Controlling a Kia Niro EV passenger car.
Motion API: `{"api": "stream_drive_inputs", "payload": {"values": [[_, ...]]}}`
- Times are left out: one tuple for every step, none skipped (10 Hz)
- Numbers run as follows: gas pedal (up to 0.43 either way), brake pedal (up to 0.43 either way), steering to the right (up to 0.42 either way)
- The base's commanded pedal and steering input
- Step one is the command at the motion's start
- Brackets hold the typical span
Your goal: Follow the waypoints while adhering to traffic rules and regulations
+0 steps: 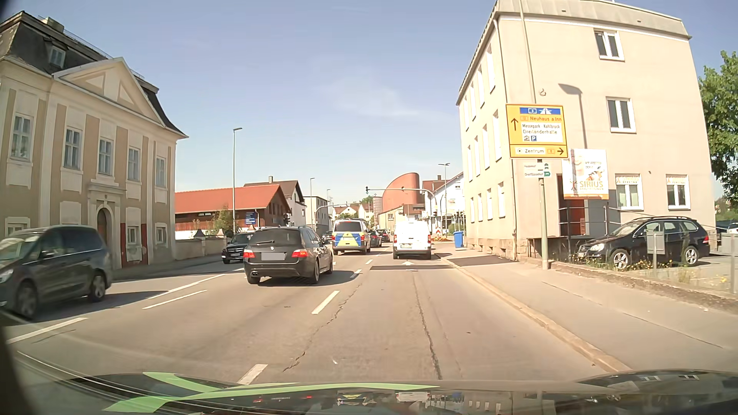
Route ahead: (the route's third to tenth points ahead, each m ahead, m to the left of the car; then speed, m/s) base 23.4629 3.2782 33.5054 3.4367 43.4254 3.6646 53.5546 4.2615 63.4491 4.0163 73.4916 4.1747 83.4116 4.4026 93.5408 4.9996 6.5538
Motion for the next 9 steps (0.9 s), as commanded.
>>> {"api": "stream_drive_inputs", "payload": {"values": [[0.0, 0.177, -0.003], [0.0, 0.177, -0.003], [0.0, 0.177, -0.003], [0.0, 0.177, -0.003], [0.0, 0.177, -0.003], [0.0, 0.183, -0.003], [0.0, 0.183, -0.003], [0.0, 0.183, -0.003], [0.0, 0.183, -0.003]]}}
